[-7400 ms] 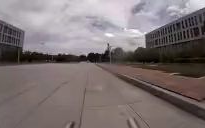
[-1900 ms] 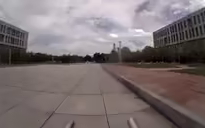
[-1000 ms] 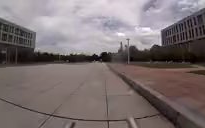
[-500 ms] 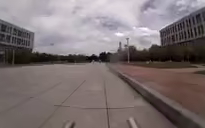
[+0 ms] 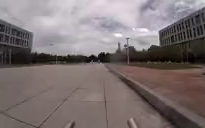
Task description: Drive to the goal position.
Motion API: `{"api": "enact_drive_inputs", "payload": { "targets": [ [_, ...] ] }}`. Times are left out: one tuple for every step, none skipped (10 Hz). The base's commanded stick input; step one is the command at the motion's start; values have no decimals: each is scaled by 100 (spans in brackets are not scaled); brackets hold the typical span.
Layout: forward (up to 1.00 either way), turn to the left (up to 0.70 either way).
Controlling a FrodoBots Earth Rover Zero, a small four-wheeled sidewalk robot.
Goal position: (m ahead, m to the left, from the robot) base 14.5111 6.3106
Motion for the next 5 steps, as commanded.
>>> {"api": "enact_drive_inputs", "payload": {
  "targets": [
    [100,0],
    [100,0],
    [100,0],
    [100,0],
    [100,0]
  ]
}}
